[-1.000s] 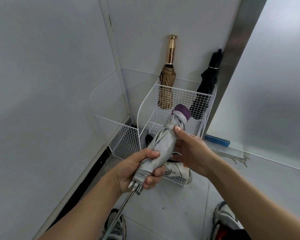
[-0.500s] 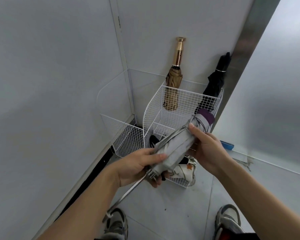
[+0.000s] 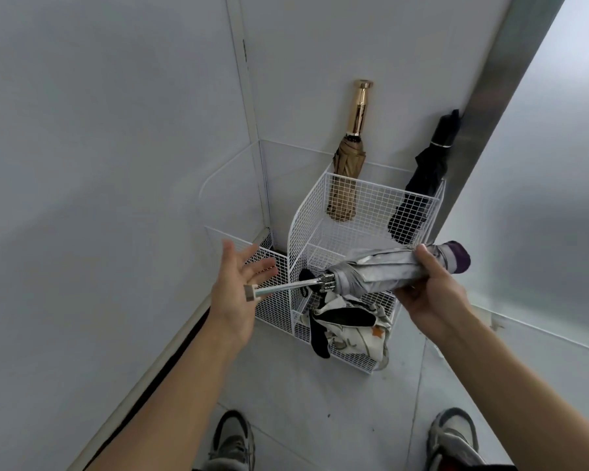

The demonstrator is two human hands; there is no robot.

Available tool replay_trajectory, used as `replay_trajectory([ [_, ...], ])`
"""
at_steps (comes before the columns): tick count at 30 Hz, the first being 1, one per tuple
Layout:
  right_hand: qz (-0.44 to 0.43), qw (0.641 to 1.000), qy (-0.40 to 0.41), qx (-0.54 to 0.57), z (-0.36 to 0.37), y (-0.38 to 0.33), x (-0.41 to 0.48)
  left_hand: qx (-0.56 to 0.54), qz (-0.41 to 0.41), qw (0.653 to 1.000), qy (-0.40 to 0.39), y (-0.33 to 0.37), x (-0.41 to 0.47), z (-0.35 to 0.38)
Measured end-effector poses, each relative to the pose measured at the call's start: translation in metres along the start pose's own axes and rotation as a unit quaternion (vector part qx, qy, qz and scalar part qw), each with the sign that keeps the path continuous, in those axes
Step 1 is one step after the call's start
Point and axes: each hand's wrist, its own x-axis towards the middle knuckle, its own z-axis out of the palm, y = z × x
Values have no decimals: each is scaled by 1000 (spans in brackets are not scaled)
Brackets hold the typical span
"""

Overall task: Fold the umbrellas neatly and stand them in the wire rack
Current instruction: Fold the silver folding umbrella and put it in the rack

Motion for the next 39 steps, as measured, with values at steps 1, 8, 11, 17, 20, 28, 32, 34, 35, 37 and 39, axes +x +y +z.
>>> replay_trajectory([
  [1,7,1000,-4,-4,2,4,-2,10,-1,1000,-1,-2,-1,5],
  [8,40,999,-29,-19,15,29,-20,111,-4,993,-39,-16,-4,28],
  [11,45,998,-32,-25,12,27,-17,119,-37,986,-112,-14,-7,30],
  [17,65,940,-62,-330,4,15,-16,142,1,984,-107,-6,-2,23],
  [20,-222,745,20,-628,-8,14,-15,193,45,976,-85,5,5,11],
  [28,-331,445,-159,-817,-8,51,1,321,83,930,-157,11,16,21],
  [32,-291,509,-178,-790,6,43,22,291,90,947,-103,9,28,32],
  [34,-276,554,-154,-770,12,39,33,209,78,973,-53,14,36,34],
  [35,-274,577,-136,-757,14,37,40,184,80,979,-29,16,41,32],
  [37,-273,648,-100,-704,20,29,52,195,96,976,9,16,51,27],
  [39,-252,745,-91,-611,37,12,64,246,98,964,13,13,62,27],
])
